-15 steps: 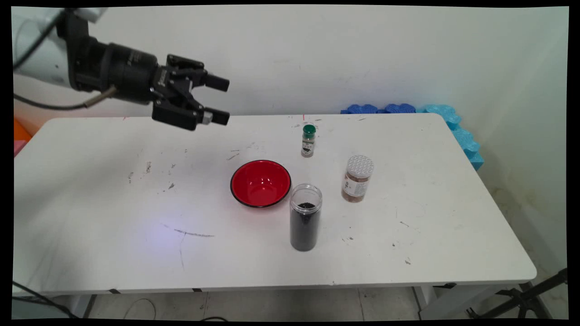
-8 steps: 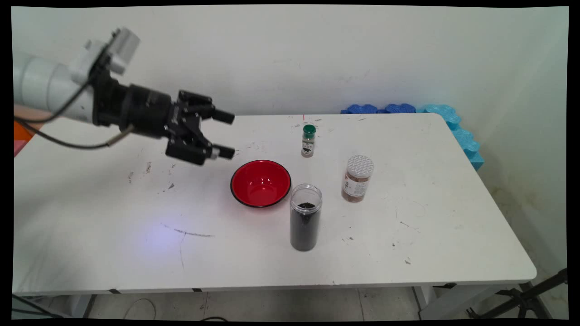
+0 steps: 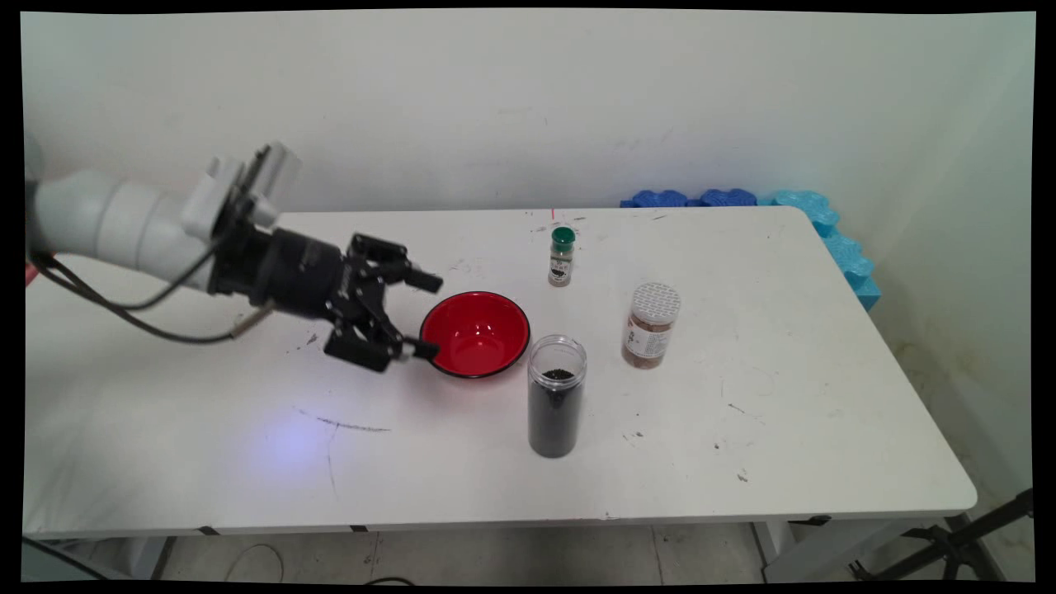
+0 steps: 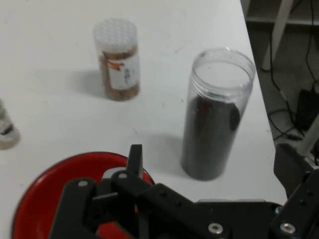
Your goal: Pick up the black seasoning powder from the table
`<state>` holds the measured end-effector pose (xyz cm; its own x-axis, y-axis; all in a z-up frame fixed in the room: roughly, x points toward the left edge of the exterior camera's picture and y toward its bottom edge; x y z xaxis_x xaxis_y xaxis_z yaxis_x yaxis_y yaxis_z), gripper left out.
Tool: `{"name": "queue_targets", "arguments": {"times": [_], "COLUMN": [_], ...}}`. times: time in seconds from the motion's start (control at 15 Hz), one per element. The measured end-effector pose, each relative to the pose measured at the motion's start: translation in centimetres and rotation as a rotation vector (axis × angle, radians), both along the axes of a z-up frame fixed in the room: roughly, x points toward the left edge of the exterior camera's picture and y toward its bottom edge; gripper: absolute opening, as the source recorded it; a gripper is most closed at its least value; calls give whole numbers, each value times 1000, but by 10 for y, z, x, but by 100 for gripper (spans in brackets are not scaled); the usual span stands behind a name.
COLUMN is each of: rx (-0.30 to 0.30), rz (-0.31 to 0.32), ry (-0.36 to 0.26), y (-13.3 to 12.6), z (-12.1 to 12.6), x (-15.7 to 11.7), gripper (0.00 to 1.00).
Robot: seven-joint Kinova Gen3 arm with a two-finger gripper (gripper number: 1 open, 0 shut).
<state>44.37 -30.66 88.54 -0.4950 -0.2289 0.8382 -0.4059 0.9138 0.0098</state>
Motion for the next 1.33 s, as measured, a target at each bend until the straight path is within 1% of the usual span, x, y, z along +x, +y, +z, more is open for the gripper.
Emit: {"name": "queue_targets", "arguments": {"times": [0.47, 0.67, 1.33], "rx": [24, 38, 77], "rz": [-33, -35, -18], "ry": [-19, -17, 17], "y": [1, -1, -19], "z": [-32, -45, -66], "x": [-24, -41, -87], "gripper": [100, 100, 100]}}
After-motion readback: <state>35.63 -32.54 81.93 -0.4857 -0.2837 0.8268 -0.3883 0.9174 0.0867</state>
